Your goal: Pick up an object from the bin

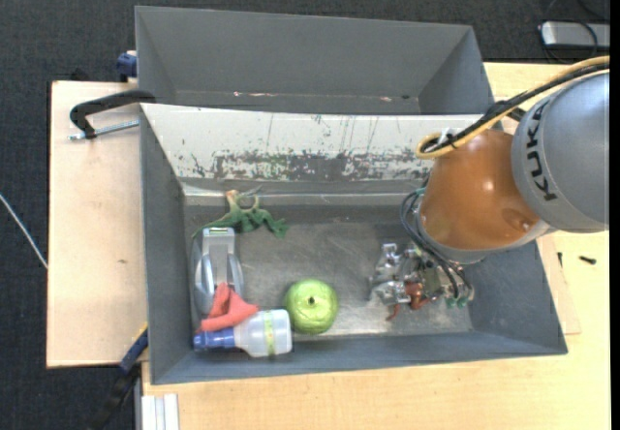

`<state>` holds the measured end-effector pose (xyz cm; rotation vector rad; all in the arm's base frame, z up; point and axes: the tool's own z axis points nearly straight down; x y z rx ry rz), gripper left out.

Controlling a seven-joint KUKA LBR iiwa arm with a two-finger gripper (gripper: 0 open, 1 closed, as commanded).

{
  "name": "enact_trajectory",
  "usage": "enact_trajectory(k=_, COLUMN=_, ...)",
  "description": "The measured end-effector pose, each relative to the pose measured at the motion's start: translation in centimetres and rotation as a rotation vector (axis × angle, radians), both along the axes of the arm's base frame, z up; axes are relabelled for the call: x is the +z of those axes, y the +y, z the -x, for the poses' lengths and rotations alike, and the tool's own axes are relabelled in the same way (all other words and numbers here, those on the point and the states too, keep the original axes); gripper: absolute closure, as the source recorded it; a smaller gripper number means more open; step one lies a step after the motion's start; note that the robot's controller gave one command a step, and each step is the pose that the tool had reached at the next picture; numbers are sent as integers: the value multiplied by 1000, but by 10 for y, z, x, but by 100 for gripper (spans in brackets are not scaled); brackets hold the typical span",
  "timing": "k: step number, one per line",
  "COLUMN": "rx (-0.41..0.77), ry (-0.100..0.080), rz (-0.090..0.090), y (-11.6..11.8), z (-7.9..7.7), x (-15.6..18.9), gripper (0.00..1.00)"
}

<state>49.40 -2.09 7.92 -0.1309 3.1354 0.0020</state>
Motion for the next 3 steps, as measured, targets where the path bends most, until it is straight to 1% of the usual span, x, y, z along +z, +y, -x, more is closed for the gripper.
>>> enact_trajectory(k=1, rx=4, ry=6, rz=0, y=-1, z=0, x=54, gripper=100)
enact_trajectory(k=2, rx=3, ry=5, rz=0, y=-3, z=-3, x=70, gripper=100)
enact_trajectory(k=3, rx=219, ry=3, rz=2, y=-55, z=0, x=67, gripper=0)
